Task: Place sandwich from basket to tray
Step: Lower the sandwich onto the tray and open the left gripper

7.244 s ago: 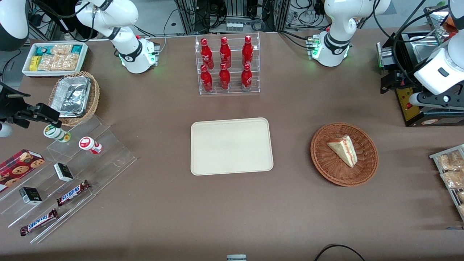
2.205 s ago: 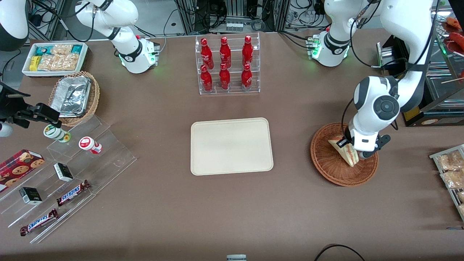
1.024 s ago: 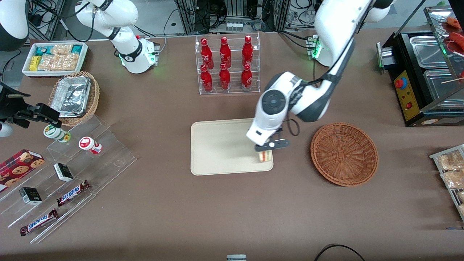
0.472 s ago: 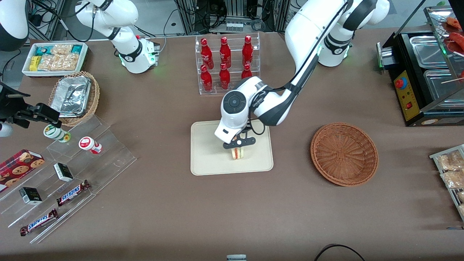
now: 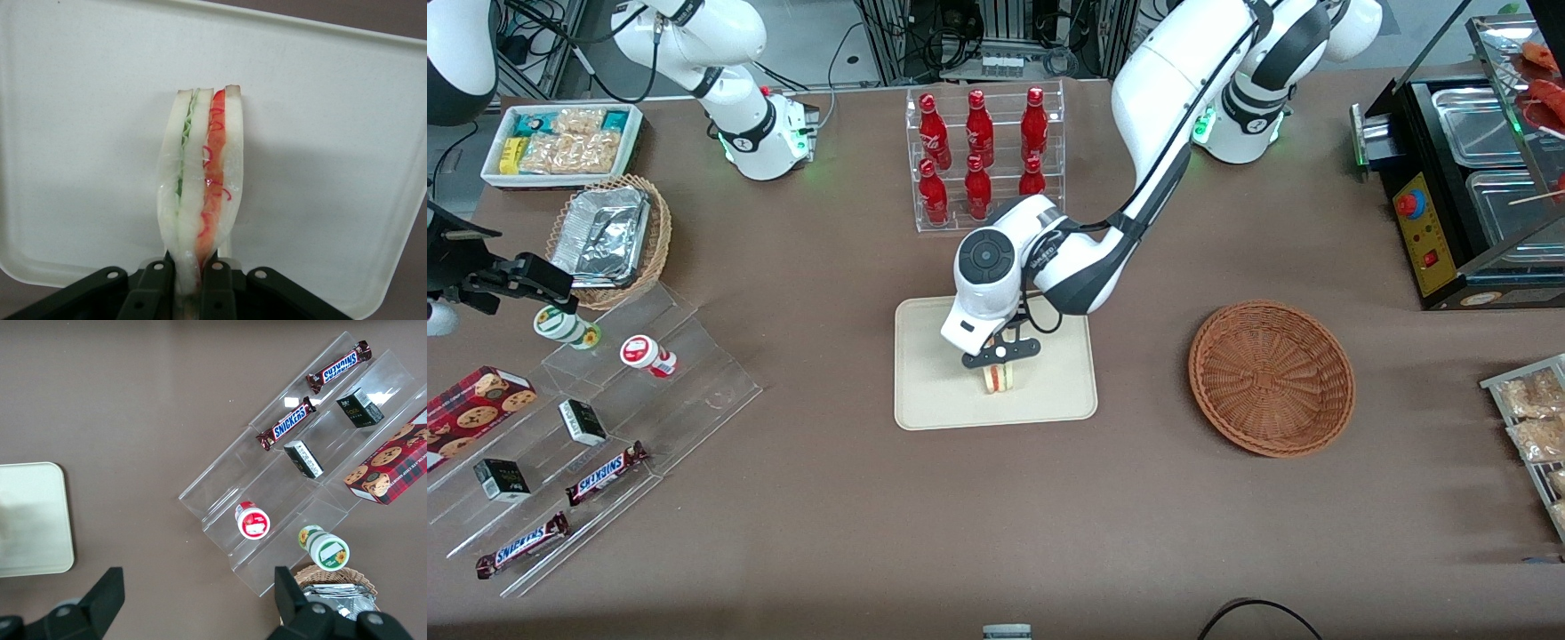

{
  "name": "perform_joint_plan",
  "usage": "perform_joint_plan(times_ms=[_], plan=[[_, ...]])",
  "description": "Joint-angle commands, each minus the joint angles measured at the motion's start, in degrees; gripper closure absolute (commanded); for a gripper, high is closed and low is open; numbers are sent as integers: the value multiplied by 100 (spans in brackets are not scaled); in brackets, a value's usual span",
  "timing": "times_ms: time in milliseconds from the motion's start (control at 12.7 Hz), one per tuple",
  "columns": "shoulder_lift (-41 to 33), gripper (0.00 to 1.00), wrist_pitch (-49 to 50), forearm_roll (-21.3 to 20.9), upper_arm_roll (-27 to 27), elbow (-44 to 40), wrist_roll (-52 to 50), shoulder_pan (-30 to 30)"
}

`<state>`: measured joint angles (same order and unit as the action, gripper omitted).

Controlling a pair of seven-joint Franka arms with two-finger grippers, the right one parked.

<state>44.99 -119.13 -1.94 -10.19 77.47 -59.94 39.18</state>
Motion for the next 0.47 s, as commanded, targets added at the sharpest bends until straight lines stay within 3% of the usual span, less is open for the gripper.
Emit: perform_joint_plan(times_ms=[0, 236, 315, 394], plan=[[186, 100, 118, -34, 105, -250, -298, 116], [212, 97, 109, -34, 105, -250, -377, 116], [273, 78, 83, -43, 105, -259, -456, 125], [282, 24, -4, -43, 105, -250, -474, 125]])
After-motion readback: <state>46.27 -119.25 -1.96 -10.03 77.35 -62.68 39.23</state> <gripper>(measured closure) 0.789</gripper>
